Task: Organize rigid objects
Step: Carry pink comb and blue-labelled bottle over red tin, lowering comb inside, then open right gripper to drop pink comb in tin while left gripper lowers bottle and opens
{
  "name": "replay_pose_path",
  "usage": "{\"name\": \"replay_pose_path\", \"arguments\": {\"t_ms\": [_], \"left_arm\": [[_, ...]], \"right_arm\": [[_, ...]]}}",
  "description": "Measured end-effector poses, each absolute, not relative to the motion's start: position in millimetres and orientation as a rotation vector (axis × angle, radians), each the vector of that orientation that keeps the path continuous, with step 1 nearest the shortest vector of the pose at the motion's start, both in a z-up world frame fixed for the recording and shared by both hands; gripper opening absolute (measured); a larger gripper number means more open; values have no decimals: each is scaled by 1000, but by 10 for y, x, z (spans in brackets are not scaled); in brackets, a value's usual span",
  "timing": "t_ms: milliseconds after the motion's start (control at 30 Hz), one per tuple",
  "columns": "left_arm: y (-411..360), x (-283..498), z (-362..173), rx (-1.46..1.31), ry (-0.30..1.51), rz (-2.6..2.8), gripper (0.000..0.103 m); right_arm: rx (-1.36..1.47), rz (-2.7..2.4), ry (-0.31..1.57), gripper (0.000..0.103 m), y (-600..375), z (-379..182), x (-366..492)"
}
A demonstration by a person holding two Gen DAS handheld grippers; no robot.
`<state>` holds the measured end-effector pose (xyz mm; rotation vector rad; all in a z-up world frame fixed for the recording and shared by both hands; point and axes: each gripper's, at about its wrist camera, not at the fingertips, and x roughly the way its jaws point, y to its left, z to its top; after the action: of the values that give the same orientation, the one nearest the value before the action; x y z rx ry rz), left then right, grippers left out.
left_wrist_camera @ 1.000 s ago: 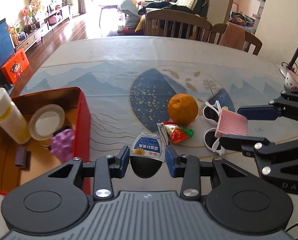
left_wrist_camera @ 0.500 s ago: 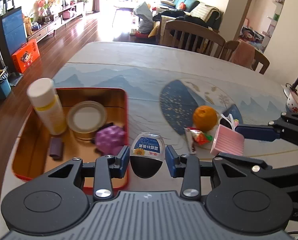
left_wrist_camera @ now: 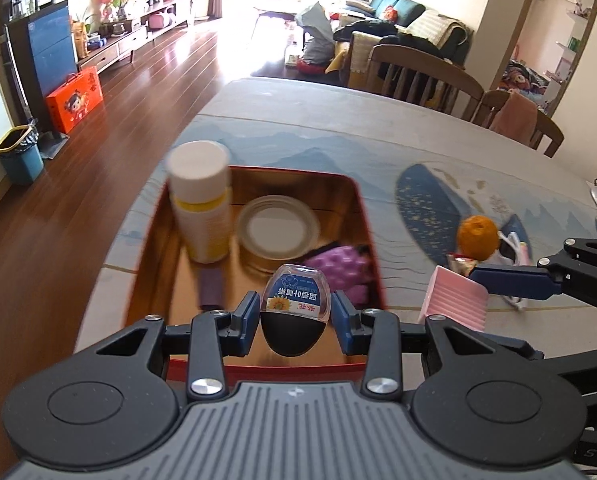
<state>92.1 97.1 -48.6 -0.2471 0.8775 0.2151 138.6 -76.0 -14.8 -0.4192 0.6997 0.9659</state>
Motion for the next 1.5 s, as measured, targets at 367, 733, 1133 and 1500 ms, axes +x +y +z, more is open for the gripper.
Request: {"name": "replay_pose_path", "arguments": {"t_ms": [367, 733, 1133, 1500], "left_arm": [[1427, 966, -589, -216, 919, 224, 38], [1640, 1224, -846, -190, 987, 190, 38], [1665, 1342, -967, -185, 1010, 161, 38], [1735, 1267, -921, -202, 1011, 155, 38]], "right_arm": [[-387, 939, 802, 46, -224, -308, 1460], [-369, 874, 933, 46, 83, -605, 1645], [-372, 855, 1001, 47, 207, -747, 1680], [-369, 856, 1021, 51, 181, -725, 1642]]}}
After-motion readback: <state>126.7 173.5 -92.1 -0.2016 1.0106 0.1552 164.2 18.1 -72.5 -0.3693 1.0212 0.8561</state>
